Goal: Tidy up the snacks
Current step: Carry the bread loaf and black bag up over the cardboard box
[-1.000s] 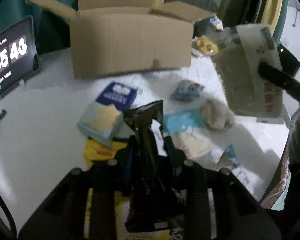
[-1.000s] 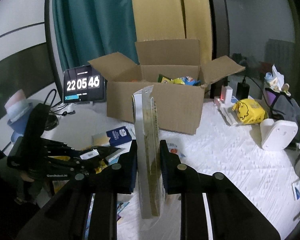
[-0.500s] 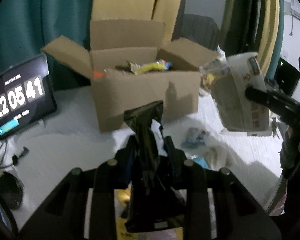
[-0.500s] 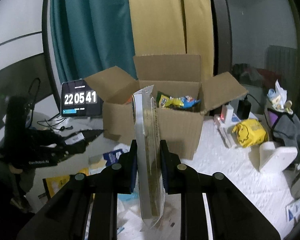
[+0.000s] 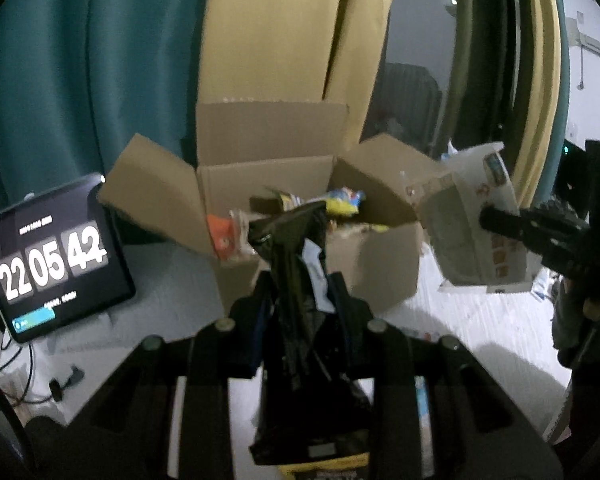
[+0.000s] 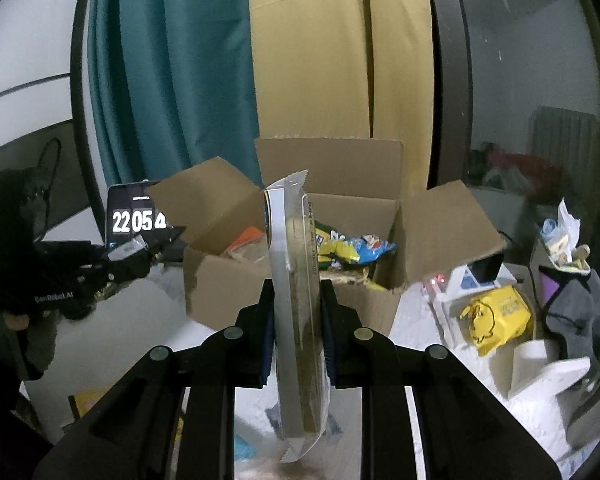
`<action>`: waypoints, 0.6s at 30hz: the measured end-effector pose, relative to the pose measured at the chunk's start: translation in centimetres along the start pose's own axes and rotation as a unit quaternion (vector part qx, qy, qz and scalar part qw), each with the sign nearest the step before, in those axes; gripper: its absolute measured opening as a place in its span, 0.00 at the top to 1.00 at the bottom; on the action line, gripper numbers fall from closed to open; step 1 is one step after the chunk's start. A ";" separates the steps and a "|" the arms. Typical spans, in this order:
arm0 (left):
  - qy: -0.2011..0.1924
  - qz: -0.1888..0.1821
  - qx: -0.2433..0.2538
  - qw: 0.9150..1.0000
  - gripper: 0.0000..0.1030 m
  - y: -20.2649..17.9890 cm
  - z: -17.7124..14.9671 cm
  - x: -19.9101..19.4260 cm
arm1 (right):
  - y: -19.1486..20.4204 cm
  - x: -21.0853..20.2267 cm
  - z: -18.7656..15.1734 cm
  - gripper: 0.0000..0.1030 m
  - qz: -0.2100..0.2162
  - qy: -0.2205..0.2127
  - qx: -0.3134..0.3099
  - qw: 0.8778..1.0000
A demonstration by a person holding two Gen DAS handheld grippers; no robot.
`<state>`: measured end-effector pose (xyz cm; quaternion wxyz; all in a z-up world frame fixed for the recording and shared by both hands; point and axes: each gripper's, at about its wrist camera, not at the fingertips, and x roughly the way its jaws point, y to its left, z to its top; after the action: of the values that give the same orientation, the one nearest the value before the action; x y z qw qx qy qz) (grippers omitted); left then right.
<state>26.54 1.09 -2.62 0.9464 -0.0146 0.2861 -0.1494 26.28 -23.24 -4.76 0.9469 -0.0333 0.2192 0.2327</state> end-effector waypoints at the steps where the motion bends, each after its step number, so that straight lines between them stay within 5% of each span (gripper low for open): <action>1: -0.003 0.000 -0.001 1.000 0.72 0.1 0.3 0.2 | -0.2 0.1 0.2 0.79 -0.001 -0.002 0.000 1.000; 18: -0.032 -0.001 -0.024 0.999 0.72 -0.2 5.9 6.2 | -4.7 4.3 6.0 0.79 -0.015 -0.059 0.004 0.998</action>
<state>34.67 -1.23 -1.01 0.9543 -0.0427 0.2588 -0.1431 34.27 -24.60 -1.35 0.9618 -0.0194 0.1629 0.2190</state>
